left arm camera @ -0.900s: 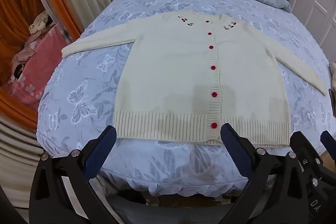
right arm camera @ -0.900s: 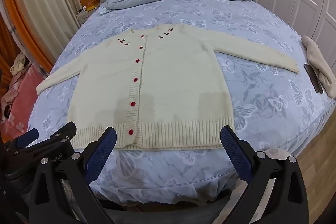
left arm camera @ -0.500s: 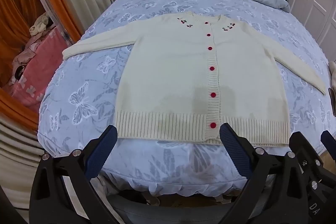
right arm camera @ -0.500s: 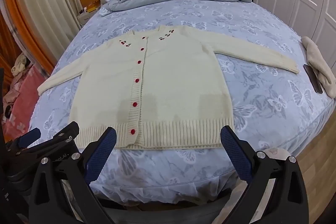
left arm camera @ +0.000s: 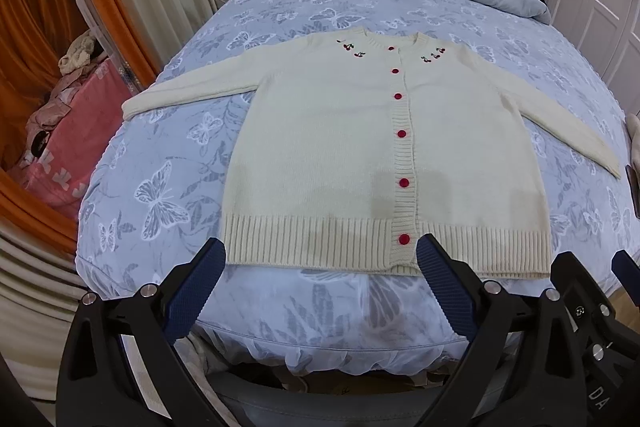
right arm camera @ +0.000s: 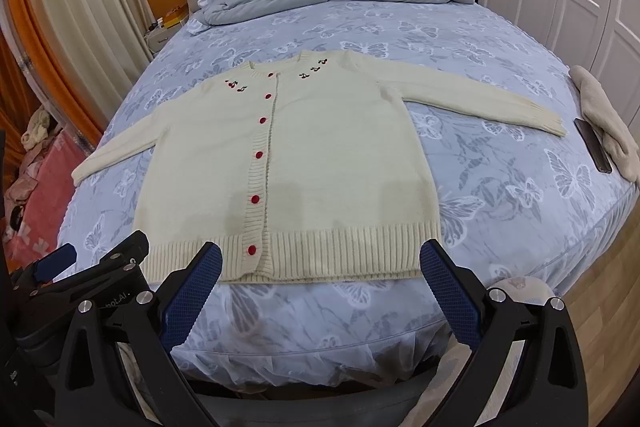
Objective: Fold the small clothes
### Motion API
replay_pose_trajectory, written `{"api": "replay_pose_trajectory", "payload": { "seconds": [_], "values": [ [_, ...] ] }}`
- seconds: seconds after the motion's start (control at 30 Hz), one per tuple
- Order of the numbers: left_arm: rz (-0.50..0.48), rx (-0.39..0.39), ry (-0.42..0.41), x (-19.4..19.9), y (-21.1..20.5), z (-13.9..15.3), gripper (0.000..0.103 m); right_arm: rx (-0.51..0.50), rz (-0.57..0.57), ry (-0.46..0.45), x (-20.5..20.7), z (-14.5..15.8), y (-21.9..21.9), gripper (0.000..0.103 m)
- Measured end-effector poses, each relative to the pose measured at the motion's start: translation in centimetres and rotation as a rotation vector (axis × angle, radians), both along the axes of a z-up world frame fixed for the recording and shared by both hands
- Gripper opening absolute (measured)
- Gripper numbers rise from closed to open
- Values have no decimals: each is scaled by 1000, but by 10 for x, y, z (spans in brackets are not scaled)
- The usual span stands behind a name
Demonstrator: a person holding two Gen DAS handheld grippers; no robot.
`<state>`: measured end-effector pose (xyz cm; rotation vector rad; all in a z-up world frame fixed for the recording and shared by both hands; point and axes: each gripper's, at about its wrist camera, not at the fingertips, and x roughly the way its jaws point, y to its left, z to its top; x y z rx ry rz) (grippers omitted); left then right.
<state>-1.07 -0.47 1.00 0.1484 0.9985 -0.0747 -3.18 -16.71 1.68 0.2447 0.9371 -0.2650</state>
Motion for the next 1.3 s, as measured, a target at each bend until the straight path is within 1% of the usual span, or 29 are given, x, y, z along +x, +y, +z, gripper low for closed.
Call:
{"api": "replay_pose_trajectory", "payload": {
  "seconds": [0.43, 0.53, 1.3],
  "values": [
    [-1, 6, -7, -2, 0, 2, 92, -9, 0, -4, -1, 2, 0, 98],
    [-4, 6, -4, -3, -1, 2, 90, 6, 1, -4, -1, 2, 2, 98],
    [-1, 9, -5, -4, -2, 0, 90, 11, -3, -5, -1, 3, 3, 98]
  ]
}}
